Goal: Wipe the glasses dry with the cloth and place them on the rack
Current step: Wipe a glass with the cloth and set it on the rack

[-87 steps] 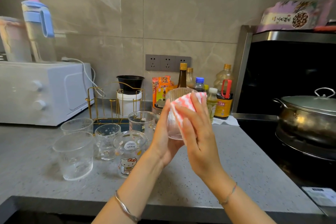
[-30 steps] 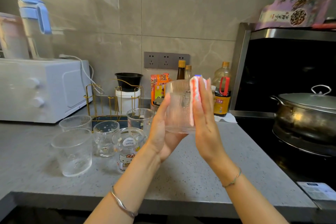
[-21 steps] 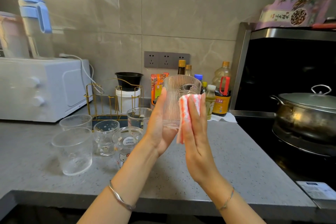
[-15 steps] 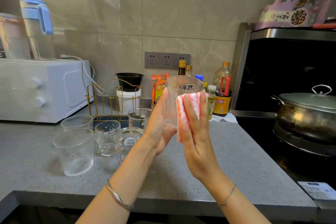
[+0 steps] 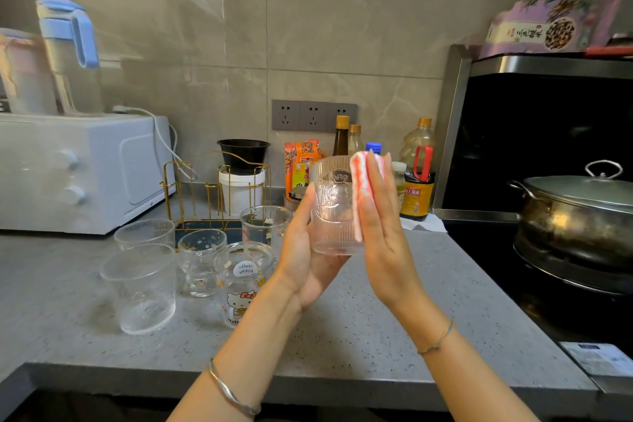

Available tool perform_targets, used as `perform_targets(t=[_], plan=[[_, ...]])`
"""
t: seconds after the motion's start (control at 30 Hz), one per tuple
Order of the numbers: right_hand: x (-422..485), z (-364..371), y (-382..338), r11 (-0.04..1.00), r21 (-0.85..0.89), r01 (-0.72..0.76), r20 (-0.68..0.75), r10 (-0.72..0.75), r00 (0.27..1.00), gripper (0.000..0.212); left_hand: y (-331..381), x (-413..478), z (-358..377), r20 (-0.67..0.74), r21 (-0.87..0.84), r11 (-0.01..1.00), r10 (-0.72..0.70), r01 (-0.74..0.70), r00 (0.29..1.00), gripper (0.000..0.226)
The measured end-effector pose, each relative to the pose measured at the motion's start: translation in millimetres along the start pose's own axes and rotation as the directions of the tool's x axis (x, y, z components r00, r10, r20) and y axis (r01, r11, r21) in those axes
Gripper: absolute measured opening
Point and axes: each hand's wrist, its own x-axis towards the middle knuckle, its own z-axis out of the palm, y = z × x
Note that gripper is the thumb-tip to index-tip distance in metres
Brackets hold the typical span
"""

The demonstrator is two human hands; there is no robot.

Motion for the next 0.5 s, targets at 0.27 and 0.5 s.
perform_targets(t=[0.27,0.5], plan=[[-37.3,7.9,8.6,0.989,-0.125,0.083,0.035,-0.079,0.996,0.048,4.6,1.8,3.2,-0.032,0.091,0.996,-0.015,0.018,0.999,0.080],[-18.2,0.9,4.7,0.936,-0.289,0.201,0.088,-0.183,0.979,0.046,8.7,-0.8,1.6,-0.007,0.202,0.979,0.007,-0.006,1.000,0.064]])
